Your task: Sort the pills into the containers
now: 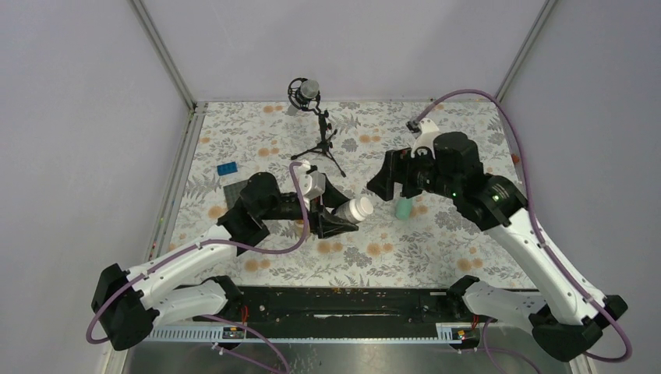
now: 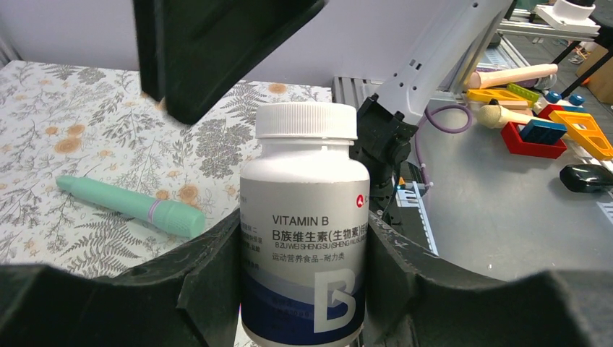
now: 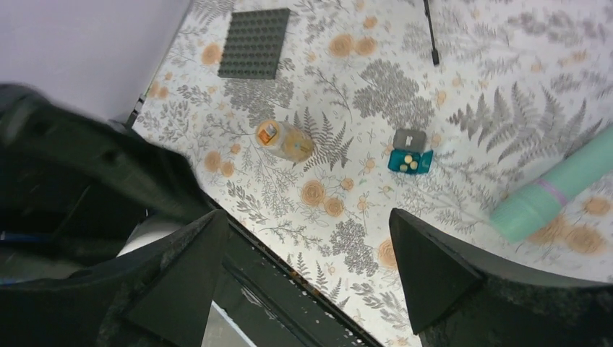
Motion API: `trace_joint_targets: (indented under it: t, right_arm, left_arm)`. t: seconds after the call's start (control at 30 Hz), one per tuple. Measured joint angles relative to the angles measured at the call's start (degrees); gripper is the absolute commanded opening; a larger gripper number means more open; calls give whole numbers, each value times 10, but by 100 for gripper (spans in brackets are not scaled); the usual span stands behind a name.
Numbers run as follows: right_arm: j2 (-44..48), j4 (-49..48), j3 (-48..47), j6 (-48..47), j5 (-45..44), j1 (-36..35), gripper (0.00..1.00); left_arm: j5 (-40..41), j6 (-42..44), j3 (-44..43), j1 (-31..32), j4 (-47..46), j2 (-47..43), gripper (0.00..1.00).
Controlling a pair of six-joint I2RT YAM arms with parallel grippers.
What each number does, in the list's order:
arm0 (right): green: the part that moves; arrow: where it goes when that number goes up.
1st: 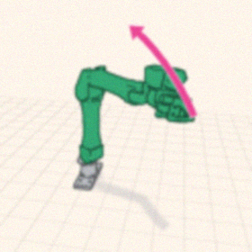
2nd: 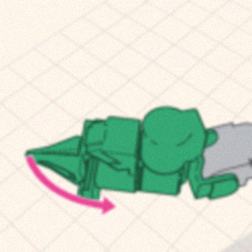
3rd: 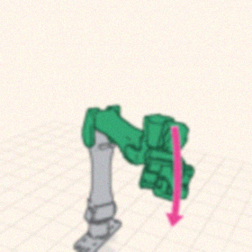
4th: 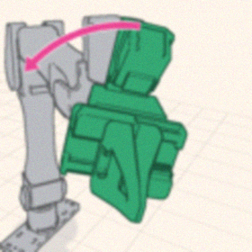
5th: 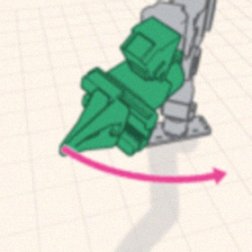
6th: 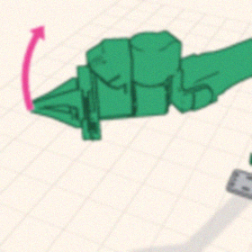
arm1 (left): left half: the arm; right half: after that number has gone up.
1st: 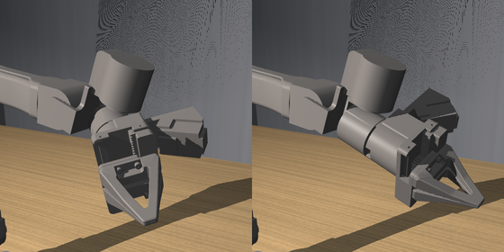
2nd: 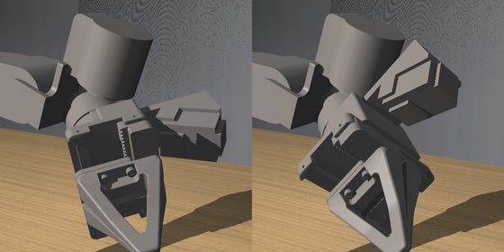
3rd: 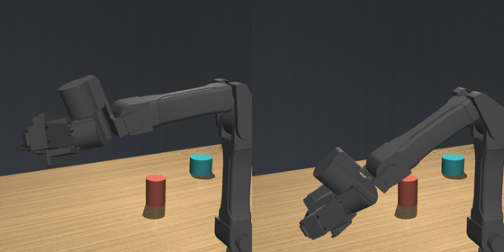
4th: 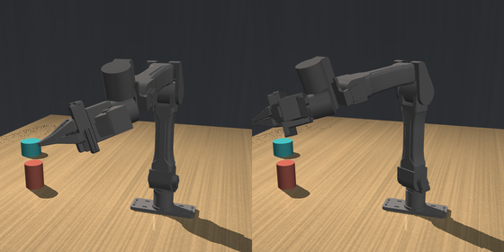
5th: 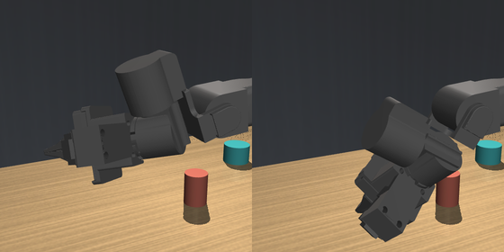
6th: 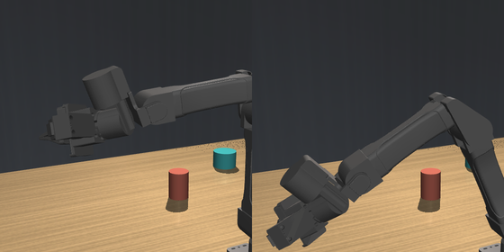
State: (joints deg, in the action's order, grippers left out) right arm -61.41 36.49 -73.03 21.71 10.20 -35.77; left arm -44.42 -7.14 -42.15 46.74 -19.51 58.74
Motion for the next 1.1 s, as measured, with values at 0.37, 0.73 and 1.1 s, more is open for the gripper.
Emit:
trace_joint_targets:
  t: [0.37, 0.73, 1.1]
  right_arm:
    - [74, 8, -14, -168, 216, 3, 92]
    - [17, 43, -27, -280, 320, 3, 67]
    - [-15, 51, -44, -271, 330, 3, 45]
  left_arm:
    - [-10, 0, -33, 0, 33, 34, 0]
    - [-72, 0, -51, 0, 49, 62, 0]
    - [-74, 0, -51, -3, 62, 63, 0]
